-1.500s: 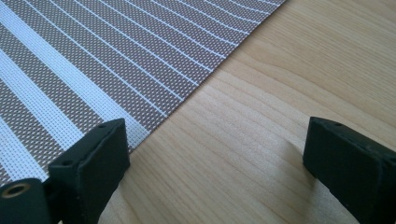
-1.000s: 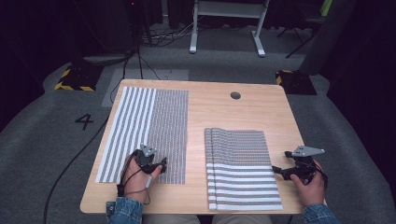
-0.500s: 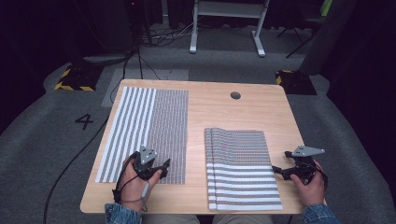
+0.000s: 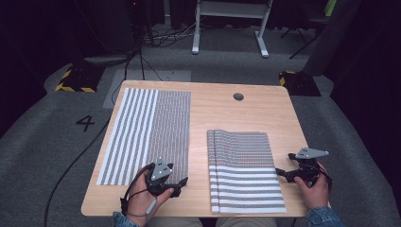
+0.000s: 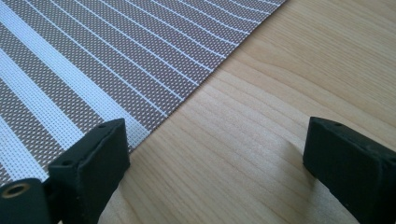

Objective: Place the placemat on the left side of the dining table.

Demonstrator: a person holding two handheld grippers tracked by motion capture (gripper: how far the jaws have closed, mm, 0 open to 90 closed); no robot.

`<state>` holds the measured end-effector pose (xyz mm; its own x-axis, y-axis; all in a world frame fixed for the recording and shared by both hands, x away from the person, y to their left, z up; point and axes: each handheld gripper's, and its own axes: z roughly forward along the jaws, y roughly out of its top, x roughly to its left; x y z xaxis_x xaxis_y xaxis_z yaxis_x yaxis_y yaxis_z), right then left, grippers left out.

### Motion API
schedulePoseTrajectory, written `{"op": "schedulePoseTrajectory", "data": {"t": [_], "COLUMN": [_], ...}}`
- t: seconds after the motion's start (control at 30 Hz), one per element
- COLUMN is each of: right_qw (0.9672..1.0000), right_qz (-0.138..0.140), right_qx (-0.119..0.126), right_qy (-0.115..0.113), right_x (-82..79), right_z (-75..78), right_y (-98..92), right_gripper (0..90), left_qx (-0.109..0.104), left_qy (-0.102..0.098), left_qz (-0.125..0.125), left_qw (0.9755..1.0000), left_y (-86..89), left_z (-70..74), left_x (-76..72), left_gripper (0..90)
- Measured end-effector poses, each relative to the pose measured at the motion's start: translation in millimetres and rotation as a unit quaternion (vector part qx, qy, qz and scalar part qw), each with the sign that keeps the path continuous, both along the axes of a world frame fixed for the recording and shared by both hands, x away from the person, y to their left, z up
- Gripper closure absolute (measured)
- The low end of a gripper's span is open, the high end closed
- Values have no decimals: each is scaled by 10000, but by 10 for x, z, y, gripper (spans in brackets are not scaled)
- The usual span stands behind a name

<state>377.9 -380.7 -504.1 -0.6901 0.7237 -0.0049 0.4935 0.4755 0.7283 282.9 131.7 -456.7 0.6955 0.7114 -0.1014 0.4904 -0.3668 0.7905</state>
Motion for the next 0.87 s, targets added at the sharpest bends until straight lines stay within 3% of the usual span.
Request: {"op": "schedulePoseTrajectory", "data": {"t": [0.17,0.27,0.3,0.43,0.47,0.5,0.6,0.63,0.67,0.7,0.73,0.77,0.87], "right_qw": [10000,10000,10000,10000,10000,10000,10000,10000,10000,10000,10000,10000,10000], "right_qz": [-1,-2,0,0,-1,0,-1,1,-1,0,-1,-1,-1], "right_qx": [0,1,-1,1,1,0,-1,-2,0,-3,-1,-1,-2], "right_qy": [-1,2,-2,1,2,-1,-1,-2,1,0,1,0,-1], "right_x": [0,0,0,0,0,0,0,0,0,0,0,0,0], "right_z": [0,0,0,0,0,0,0,0,0,0,0,0,0], "right_y": [0,0,0,0,0,0,0,0,0,0,0,0,0], "right_gripper": [73,73,73,73,73,73,73,73,73,73,73,73,74], "left_qx": [249,355,413,461,488,466,484,485,428,541,572,635,626], "left_qy": [118,138,128,179,293,235,353,308,423,494,384,538,350], "left_qz": [-463,-724,-914,-1075,-1066,-1120,-1212,-1299,-1343,-1311,-1451,-1450,-1544], "left_qw": [9985,9966,9949,9930,9927,9923,9908,9899,9891,9887,9870,9859,9854], "left_y": [-102,-190,-237,-298,-314,-336,-390,-410,-443,-458,-479,-492,-548], "left_z": [-89,-148,-168,-204,-214,-230,-265,-281,-309,-323,-350,-366,-439], "left_x": [4,-10,-18,-27,-43,-37,-54,-46,-58,-75,-59,-75,-77], "left_gripper": [282,286,284,281,280,280,277,277,275,272,270,268,260]}}
